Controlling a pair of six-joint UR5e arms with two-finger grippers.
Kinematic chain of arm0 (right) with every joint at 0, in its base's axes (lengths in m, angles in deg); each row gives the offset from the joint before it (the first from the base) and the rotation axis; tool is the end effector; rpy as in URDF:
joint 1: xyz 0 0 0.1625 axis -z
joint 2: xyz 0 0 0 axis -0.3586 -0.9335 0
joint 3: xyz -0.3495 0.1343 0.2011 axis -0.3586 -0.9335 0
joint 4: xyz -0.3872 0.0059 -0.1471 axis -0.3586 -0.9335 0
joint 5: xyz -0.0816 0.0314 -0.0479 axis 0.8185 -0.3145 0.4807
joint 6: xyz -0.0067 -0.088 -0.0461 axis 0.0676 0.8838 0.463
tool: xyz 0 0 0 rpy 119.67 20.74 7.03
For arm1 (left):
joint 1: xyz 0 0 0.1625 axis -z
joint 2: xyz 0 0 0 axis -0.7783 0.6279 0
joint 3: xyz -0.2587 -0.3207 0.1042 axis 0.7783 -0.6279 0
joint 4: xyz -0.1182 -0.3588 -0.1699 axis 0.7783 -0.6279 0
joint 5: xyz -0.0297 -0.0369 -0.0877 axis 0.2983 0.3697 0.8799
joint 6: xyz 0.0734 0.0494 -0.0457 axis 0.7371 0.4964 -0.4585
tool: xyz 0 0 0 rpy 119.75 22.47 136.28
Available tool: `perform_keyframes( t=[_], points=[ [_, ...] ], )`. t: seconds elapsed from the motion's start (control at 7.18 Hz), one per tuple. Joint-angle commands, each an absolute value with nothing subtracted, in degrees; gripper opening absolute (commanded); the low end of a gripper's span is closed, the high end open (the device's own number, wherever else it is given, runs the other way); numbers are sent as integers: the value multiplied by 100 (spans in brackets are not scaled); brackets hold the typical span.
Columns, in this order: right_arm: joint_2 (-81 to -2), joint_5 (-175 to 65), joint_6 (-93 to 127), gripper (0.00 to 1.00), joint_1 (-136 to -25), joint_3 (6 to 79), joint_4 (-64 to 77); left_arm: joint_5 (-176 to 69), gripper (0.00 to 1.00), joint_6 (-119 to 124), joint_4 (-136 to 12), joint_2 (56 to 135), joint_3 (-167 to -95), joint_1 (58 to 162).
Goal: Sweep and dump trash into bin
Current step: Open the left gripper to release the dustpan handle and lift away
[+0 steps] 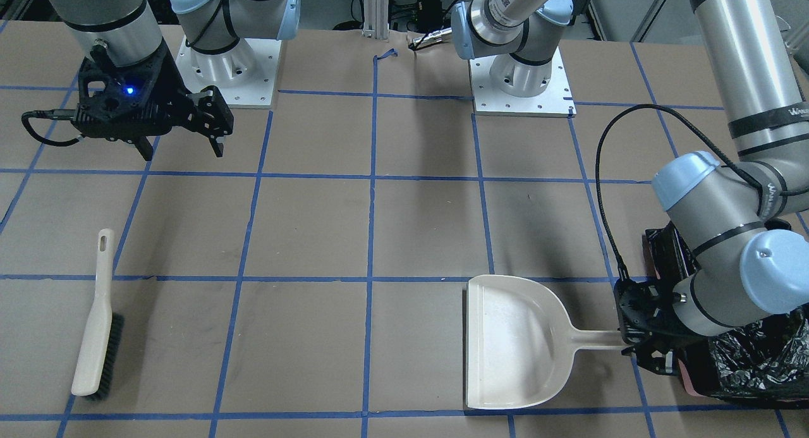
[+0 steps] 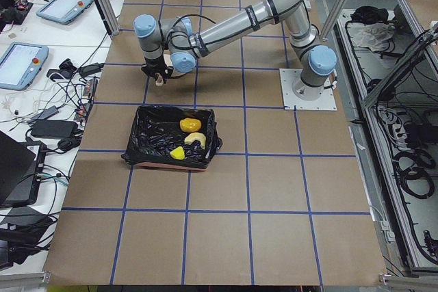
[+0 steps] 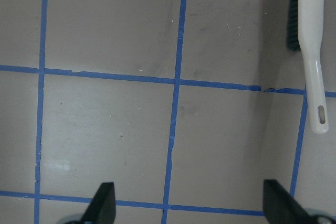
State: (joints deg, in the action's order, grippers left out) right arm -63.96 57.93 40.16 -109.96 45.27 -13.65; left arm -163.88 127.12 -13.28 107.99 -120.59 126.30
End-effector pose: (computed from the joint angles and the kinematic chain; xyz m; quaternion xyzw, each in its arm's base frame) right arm 0.1247 -0.4833 0.4713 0.0480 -0.9984 0.0315 0.0003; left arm 0.0450 -0.6986 0.2696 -0.7366 -0.6763 0.0063 0.0055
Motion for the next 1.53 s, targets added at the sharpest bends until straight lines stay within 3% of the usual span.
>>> perform_keyframes(
  t=[0.0, 0.14, 0.28, 0.42, 0.97, 1.39],
  points=[
    [-6396, 5796, 4063, 100, -10987, 4527, -1356, -16358, 18, 12537, -1329, 10797, -12090, 12651],
    [-6396, 5796, 4055, 100, -10987, 4527, -1347, -16358, 45, 12396, -1312, 10814, -12090, 12669],
    [-6396, 5796, 4055, 100, -10987, 4536, -1347, -16367, 60, 12386, -1294, 10832, -12090, 12669],
    [-6387, 5787, 4072, 100, -10987, 4527, -1364, -16367, 88, 12386, -1277, 10815, -12073, 12669],
    [-6396, 5796, 4072, 100, -10987, 4527, -1408, -16358, 90, 11905, -2092, 9913, -11985, 12879],
    [-6413, 5813, 4081, 100, -10987, 4527, -1382, -16376, 92, 9779, -2533, 8911, -11993, 13519]
  ],
)
